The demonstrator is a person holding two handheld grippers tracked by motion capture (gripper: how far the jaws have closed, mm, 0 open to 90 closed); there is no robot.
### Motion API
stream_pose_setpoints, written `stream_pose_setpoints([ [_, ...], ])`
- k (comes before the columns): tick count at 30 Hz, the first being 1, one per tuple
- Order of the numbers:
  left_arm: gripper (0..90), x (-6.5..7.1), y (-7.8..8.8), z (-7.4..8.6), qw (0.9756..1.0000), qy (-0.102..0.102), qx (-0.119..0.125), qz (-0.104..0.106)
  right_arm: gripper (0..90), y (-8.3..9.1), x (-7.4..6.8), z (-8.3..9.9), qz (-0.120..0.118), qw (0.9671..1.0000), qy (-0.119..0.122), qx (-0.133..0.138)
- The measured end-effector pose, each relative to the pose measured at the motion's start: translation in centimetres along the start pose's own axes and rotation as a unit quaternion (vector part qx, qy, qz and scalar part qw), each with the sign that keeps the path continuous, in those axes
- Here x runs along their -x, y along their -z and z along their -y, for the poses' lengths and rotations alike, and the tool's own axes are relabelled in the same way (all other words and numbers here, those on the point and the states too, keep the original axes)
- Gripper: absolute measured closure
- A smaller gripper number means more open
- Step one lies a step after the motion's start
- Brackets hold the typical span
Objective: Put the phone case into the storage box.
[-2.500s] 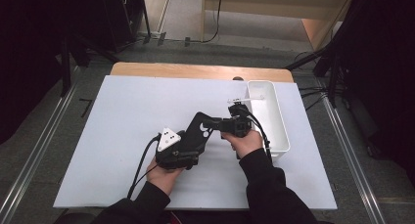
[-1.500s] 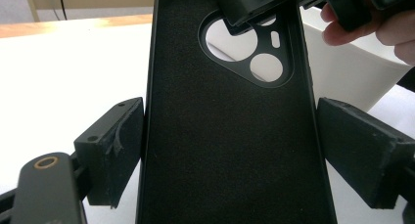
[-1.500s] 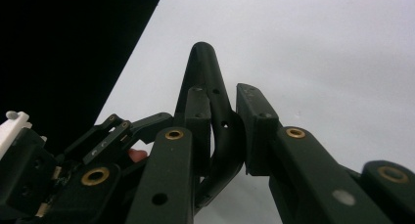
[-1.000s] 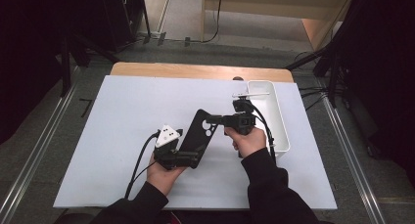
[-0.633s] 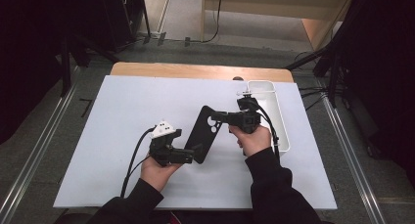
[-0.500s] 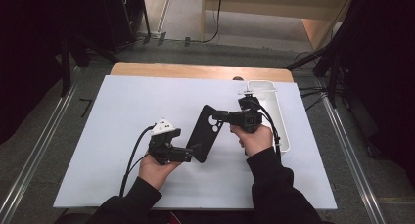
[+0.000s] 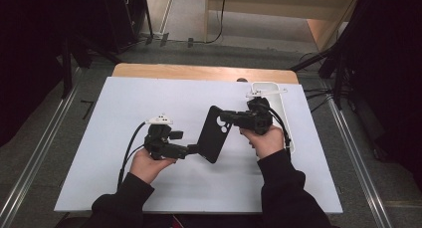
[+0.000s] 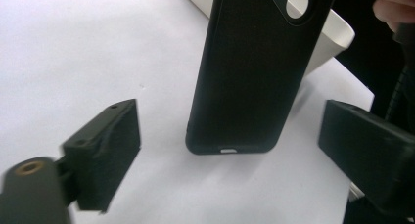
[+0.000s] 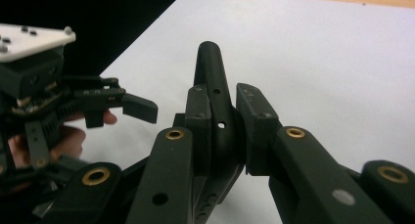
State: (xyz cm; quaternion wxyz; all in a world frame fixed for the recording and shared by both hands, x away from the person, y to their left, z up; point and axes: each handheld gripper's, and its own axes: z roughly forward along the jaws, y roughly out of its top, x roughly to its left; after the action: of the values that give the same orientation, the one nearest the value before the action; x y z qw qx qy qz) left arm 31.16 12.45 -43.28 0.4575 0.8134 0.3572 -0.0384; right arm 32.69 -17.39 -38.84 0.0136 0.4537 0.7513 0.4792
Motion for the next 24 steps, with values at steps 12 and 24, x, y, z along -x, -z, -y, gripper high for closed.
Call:
stream_pose_setpoints([
  [12,13.5,-0.6,1.2,-0.9,0.9982,-0.015,-0.052,0.026,74.5,0.8,-0.1,0.1,-0.033,0.9968,0.073,-0.006],
  [24,17.2,-0.3,2.1,-1.5,0.9962,-0.042,-0.066,0.037,74.5,1.2,-0.5,0.2,-0.073,0.9872,0.140,-0.023],
])
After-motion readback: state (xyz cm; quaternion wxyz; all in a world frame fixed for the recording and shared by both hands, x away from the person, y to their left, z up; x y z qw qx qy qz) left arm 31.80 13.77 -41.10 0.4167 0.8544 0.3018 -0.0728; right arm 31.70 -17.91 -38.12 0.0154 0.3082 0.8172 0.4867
